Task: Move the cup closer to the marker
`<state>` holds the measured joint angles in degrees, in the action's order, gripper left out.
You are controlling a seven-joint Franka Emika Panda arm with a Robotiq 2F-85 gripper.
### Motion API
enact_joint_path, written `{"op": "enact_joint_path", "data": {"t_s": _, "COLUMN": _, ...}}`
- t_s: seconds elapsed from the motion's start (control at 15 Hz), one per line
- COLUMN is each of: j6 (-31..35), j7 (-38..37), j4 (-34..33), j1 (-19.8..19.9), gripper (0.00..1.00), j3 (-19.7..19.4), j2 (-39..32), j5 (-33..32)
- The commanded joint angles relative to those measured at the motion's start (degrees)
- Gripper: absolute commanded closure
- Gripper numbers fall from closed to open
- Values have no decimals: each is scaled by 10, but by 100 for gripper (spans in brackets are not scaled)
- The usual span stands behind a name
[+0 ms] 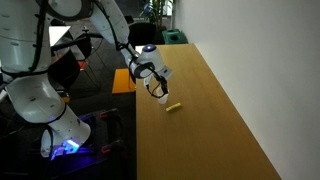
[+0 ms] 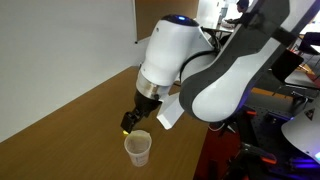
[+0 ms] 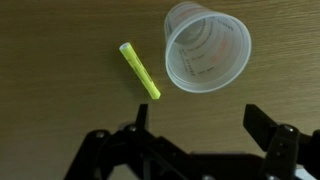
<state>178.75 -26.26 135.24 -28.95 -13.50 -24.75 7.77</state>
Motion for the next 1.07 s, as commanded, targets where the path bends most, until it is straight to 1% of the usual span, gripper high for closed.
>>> {"op": "enact_joint_path", "data": {"t_s": 0.0, "j6": -32, "j7": -23, "j4": 31, "j1": -97, "gripper": 0, "j3": -103, "j2": 55, "j5": -29}}
{"op": "enact_joint_path", "data": {"t_s": 0.07, "j6": -42, "j7": -29, "j4": 32, "j1": -127, "gripper": 0, "j3": -139, "j2": 60, "j5": -36}}
{"op": "enact_joint_path", "data": {"t_s": 0.27, "j6": -84, "j7": -51, "j4": 29, "j1": -200, "gripper": 0, "j3": -226, "j2": 73, "j5": -67}}
{"op": "enact_joint_path", "data": {"t_s": 0.47, "j6": -132, "j7": -67, "j4": 26, "j1": -252, "gripper": 0, "j3": -288, "j2": 92, "j5": -101}}
{"op": "enact_joint_path", "data": {"t_s": 0.67, "j6": -173, "j7": -66, "j4": 28, "j1": -282, "gripper": 0, "j3": -322, "j2": 121, "j5": -132}}
{"op": "enact_joint_path", "data": {"t_s": 0.8, "j6": -194, "j7": -48, "j4": 32, "j1": -288, "gripper": 0, "j3": -329, "j2": 146, "j5": -146}}
{"op": "enact_joint_path", "data": {"t_s": 1.0, "j6": -225, "j7": -12, "j4": 43, "j1": -283, "gripper": 0, "j3": -329, "j2": 195, "j5": -172}}
